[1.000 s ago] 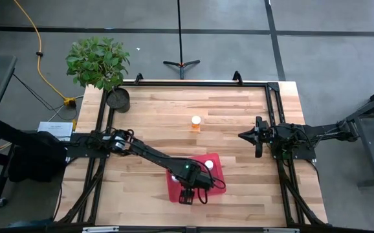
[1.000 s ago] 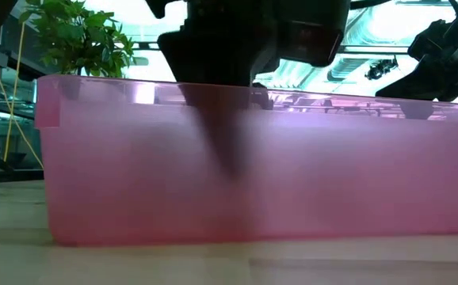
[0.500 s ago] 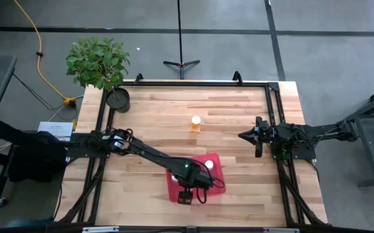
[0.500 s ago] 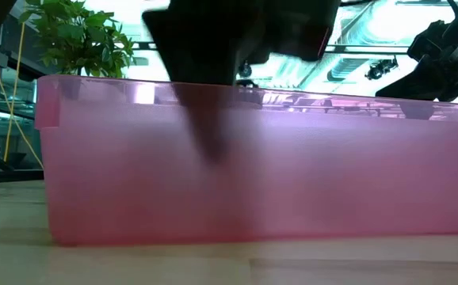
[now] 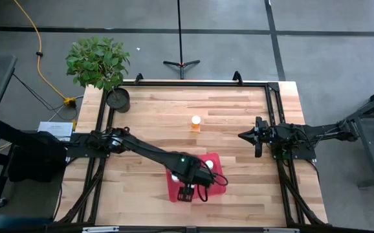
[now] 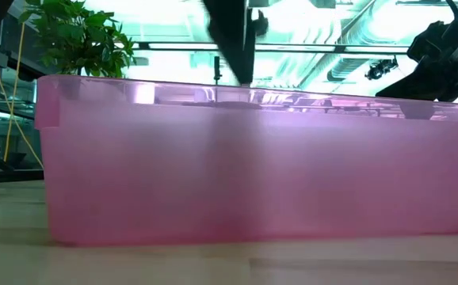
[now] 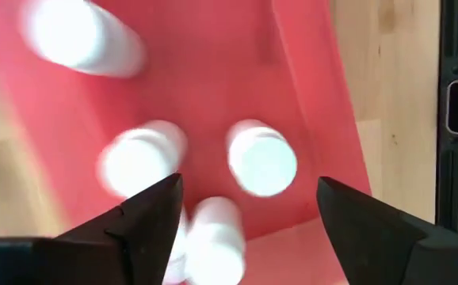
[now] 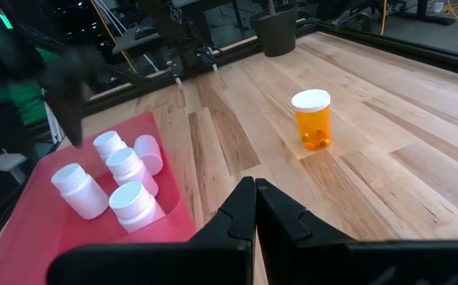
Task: Pick and place pill bottles into a basket
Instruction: Put the orange pill bottle into the bin
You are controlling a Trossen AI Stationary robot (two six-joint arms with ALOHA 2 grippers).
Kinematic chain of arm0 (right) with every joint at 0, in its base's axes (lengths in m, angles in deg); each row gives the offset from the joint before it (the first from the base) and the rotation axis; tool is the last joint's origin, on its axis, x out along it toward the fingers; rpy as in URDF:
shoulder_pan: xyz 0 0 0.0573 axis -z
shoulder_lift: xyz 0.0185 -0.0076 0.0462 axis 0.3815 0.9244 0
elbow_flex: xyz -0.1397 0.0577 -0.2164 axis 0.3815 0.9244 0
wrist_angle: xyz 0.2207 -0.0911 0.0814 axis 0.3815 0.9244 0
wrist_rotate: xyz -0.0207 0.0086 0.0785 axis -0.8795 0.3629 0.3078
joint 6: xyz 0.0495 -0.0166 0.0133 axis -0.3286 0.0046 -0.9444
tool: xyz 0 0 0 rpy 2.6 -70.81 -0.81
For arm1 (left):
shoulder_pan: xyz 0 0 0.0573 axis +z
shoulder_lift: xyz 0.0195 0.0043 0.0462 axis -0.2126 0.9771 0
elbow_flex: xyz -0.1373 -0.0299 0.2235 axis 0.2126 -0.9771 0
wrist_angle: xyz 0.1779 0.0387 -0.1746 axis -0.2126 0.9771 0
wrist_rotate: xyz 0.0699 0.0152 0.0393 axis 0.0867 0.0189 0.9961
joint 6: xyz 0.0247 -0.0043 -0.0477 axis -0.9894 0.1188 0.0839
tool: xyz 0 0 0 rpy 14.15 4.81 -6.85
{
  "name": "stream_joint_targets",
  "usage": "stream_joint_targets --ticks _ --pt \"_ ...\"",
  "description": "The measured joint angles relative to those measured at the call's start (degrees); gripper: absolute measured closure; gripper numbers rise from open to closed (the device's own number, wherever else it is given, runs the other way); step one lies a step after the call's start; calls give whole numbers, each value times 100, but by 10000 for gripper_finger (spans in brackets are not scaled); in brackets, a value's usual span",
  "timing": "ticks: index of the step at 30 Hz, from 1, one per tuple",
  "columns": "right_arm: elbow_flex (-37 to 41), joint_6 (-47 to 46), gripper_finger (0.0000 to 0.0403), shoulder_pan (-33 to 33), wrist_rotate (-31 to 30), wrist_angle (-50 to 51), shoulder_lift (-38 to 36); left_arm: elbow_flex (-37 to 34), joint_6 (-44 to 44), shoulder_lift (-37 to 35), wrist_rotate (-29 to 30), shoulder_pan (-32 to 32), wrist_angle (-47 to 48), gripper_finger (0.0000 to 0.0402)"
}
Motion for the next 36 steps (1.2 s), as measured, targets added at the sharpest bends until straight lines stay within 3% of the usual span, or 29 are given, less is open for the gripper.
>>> stream_joint_targets --ticks 4,8,15,21,27,32,36 --pt "0 0 403 1 -40 -1 16 769 -32 -62 581 0 398 100" --pt "0 -2 403 1 -41 -3 16 437 16 -678 863 80 -312 129" --pt "0 -24 403 2 -38 -1 41 422 -88 -1557 1623 320 -596 198" --pt "0 -66 403 2 -36 -1 182 244 -592 -2297 1658 615 -1254 261" --pt "0 -66 403 2 -14 -1 242 -1184 -941 -3228 1280 934 -2636 324" --pt "0 -62 403 2 19 1 229 -3257 -734 -4322 1250 1188 -3870 368" --pt "0 -48 403 0 8 -5 231 -4918 -502 -5471 1345 1251 -4901 379"
